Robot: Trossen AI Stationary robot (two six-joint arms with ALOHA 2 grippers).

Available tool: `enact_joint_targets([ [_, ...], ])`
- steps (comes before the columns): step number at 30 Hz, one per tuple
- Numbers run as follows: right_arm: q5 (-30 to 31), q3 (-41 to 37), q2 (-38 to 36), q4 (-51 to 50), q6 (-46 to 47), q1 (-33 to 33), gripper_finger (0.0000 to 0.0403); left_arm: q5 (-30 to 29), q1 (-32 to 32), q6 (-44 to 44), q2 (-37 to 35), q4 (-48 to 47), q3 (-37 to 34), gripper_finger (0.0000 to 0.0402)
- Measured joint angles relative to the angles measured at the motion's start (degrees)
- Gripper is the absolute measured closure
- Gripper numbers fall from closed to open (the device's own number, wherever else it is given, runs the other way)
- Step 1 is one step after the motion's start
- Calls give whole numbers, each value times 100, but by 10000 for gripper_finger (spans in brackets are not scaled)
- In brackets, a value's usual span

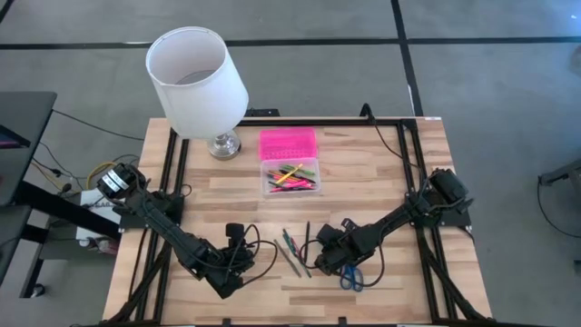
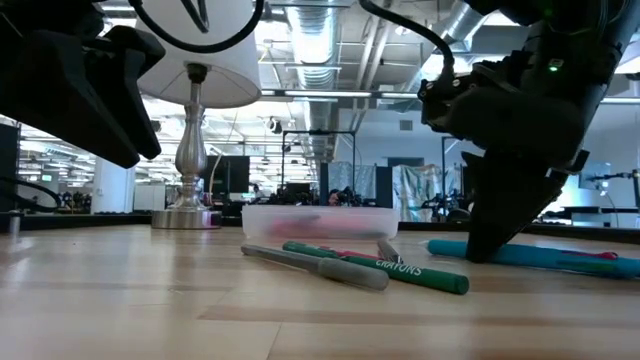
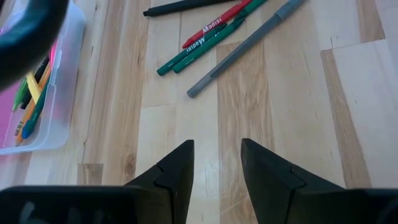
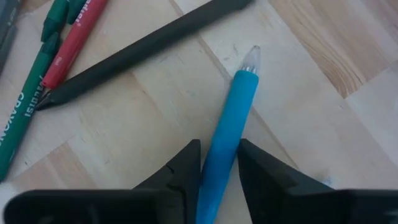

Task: Pick & place school supplies into a supply box
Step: Put the blue pen into the pink supply box

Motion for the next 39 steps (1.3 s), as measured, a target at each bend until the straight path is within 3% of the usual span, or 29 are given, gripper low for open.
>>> enact_joint_targets([
  [12,7,141,19,-72,-593,-40,348,0,0,0,0,1,0,274],
  [39,286,594,-57,-576,-2238,-434,357,4,0,2,0,-15,0,274],
])
